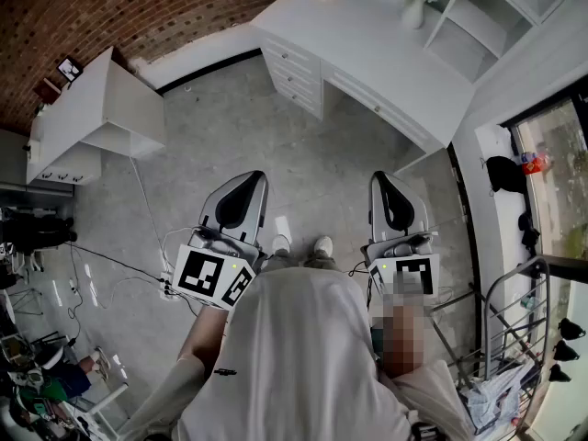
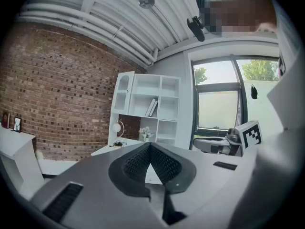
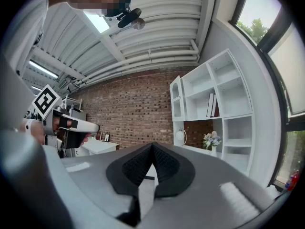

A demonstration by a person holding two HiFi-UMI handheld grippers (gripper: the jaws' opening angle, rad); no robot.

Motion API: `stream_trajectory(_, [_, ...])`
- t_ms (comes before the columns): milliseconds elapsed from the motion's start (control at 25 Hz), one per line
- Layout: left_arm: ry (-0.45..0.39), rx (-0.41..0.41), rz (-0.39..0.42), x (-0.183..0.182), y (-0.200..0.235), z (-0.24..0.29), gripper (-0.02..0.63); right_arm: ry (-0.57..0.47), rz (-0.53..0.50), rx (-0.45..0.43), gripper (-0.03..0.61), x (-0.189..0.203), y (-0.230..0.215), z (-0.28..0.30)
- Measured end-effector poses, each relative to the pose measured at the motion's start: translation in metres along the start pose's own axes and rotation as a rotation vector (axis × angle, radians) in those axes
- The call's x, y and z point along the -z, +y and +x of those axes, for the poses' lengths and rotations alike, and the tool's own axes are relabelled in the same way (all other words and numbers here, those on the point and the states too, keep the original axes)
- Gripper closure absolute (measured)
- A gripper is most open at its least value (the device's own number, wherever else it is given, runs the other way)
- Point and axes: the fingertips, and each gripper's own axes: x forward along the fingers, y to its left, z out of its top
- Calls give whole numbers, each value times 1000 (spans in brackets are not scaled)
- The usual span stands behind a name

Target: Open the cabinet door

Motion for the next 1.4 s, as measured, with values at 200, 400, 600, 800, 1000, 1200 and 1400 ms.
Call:
stream_trajectory(200, [-10,-1,-20,8,6,-18,606,1,13,-23,568,-2,22,2])
stream_trajectory(400, [-16,10,-26,9,0,-15,606,-15,29,-27,568,-8,21,-1])
stream_trajectory(600, [-11,0,-1,7,-10,-4,605,-8,-3,-214,568,-3,35,-3])
stream_trajectory(800, [2,-25,-11,13,-16,7,605,-49,-104,-119,568,-9,19,2])
stream_trajectory(1000, [8,-42,-1,7,-15,18,604,-53,-66,-120,568,-4,8,5])
stream_trajectory(1200, [-13,-86,-28,3,11,25,606,-14,-69,-166,568,11,7,26])
stream_trajectory(1400, [-16,-92,-40,1,50,42,605,-12,-41,-130,568,11,3,70])
